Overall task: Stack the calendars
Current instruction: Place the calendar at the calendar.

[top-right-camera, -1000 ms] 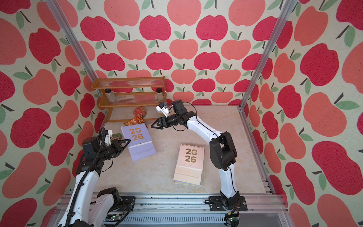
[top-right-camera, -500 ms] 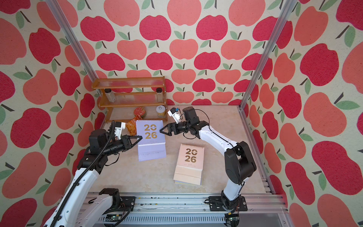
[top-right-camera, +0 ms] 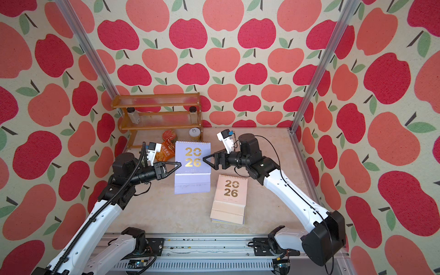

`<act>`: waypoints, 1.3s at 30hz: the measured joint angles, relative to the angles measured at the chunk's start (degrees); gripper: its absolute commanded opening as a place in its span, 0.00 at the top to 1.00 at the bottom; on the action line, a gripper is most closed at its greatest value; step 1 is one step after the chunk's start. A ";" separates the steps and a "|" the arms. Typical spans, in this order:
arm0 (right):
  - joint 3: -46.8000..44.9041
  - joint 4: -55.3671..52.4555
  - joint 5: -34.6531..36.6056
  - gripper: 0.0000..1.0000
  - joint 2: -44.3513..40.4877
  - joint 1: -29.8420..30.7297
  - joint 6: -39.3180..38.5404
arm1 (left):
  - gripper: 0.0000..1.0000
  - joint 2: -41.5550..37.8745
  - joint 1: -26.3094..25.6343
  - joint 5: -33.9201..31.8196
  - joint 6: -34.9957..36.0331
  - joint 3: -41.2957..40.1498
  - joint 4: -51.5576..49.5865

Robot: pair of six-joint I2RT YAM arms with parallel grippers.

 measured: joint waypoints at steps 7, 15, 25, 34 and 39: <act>-0.48 -1.29 0.00 0.08 -3.04 0.87 0.79 | 1.00 1.51 -5.29 -0.48 -3.13 0.70 7.61; 0.57 -2.40 -2.60 0.08 -0.81 3.34 0.85 | 1.00 3.96 -7.45 -0.44 -4.98 0.94 11.72; -10.16 6.47 -2.54 0.10 -5.90 3.39 4.35 | 1.00 4.48 -7.43 -0.15 -4.94 0.94 11.65; -18.69 14.29 -2.62 0.18 -17.33 1.73 6.14 | 1.00 7.82 -7.34 4.44 -6.54 0.94 14.43; -21.18 18.53 -3.69 0.30 -20.59 -0.61 8.28 | 1.00 7.72 -7.32 6.03 -7.32 0.98 15.61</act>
